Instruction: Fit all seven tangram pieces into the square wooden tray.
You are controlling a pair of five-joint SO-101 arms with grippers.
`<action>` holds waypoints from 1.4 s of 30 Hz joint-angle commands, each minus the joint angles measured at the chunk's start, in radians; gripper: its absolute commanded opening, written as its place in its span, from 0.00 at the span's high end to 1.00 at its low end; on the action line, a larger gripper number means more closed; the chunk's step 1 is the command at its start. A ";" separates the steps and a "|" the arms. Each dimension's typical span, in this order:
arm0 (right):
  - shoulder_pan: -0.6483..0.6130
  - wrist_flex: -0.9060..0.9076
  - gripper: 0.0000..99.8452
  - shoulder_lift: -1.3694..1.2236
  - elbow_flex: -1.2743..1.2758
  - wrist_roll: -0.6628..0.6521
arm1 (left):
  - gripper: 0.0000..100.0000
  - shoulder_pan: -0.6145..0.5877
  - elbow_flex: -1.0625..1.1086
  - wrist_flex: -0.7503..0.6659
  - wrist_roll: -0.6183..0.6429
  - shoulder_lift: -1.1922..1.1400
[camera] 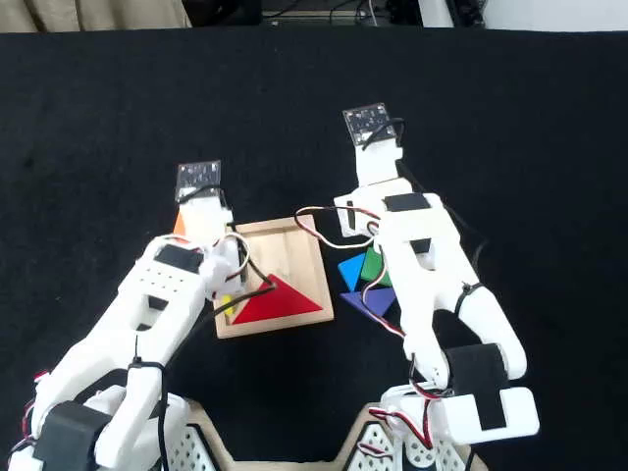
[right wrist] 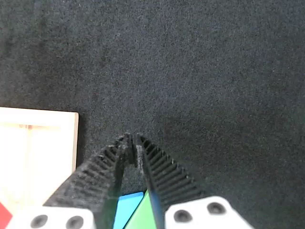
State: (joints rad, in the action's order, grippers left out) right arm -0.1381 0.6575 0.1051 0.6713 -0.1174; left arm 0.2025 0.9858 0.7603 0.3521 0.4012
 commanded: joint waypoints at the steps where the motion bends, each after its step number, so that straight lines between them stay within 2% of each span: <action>1: 0.009 -0.020 0.99 0.028 -0.004 -0.002 | 0.95 0.004 0.013 -0.017 0.032 0.034; 10: 0.009 -0.020 0.99 0.028 -0.004 -0.002 | 0.94 0.031 0.015 -0.011 0.041 0.044; 16: 0.009 -0.020 0.99 0.028 -0.004 -0.002 | 0.86 0.028 0.019 -0.009 0.044 0.046; 24: 0.009 -0.020 0.99 0.028 -0.004 -0.002 | 0.86 0.024 0.012 -0.006 0.044 0.048; 31: 0.009 -0.020 0.99 0.028 -0.004 -0.002 | 0.86 0.007 -0.064 0.107 0.038 0.170; 34: 0.009 -0.020 0.99 0.028 -0.004 -0.002 | 0.85 0.019 -0.045 0.109 0.038 0.245; 38: 0.009 -0.020 0.99 0.028 -0.004 -0.002 | 0.85 0.104 -0.015 0.101 0.038 0.275; 42: 0.009 -0.020 0.99 0.028 -0.004 -0.002 | 0.85 0.159 0.015 0.006 0.038 0.241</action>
State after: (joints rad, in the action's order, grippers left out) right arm -0.1381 0.6575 0.1051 0.6713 -0.1174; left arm 0.3145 1.0012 0.8416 0.3874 0.6467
